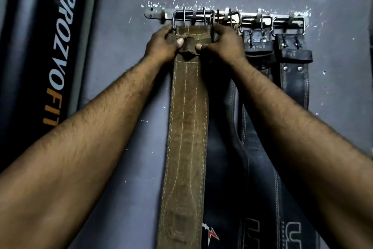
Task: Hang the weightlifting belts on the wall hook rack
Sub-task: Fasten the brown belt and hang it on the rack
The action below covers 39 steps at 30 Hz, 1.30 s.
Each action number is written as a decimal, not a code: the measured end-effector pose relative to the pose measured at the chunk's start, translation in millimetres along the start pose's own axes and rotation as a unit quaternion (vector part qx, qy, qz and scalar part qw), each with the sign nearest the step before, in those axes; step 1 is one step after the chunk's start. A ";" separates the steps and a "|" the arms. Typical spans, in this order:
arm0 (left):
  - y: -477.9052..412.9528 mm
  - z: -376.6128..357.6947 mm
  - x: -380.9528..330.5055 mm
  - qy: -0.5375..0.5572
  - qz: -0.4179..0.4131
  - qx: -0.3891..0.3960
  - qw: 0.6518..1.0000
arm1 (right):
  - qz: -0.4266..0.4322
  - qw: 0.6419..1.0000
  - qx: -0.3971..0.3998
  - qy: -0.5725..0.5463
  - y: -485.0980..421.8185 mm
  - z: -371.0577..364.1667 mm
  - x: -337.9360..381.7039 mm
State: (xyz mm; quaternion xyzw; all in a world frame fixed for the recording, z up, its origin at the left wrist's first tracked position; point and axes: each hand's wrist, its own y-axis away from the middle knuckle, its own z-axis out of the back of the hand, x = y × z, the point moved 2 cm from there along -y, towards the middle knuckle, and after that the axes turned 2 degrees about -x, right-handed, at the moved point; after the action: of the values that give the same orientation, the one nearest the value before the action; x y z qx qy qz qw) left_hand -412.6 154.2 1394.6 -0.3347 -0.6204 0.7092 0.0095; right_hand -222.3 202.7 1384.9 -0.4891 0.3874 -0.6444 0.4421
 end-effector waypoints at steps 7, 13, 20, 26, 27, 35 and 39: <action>85.8 -4.1 30.4 0.036 0.049 0.022 0.998 | -0.040 0.996 -0.059 0.057 46.8 -13.6 -11.1; 160.2 -11.8 47.1 0.020 0.067 0.068 0.995 | -0.082 0.991 -0.005 0.108 109.8 -27.8 -31.9; 271.3 -11.1 67.3 -0.108 0.152 0.043 0.982 | -0.166 0.971 0.112 0.130 209.8 -30.4 -55.6; 390.2 10.0 72.5 -0.174 0.271 0.088 0.943 | -0.265 0.945 0.181 0.057 321.7 -16.3 -62.5; 411.1 14.8 71.1 -0.153 0.290 0.073 0.942 | -0.281 0.941 0.184 0.038 342.5 -12.8 -63.5; 645.8 52.7 21.6 0.004 0.518 0.022 0.855 | -0.479 0.807 0.278 -0.207 559.3 22.8 -53.9; 777.5 89.2 -11.2 0.003 0.620 0.050 0.783 | -0.538 0.736 0.343 -0.227 674.7 53.4 -31.7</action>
State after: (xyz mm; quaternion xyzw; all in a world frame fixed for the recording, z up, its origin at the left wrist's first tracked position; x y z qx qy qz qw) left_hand -134.9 -107.3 711.2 -0.6483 -0.2430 0.5912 -0.4137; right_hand -37.5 20.8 758.9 -0.5634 -0.2989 -0.7336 0.2347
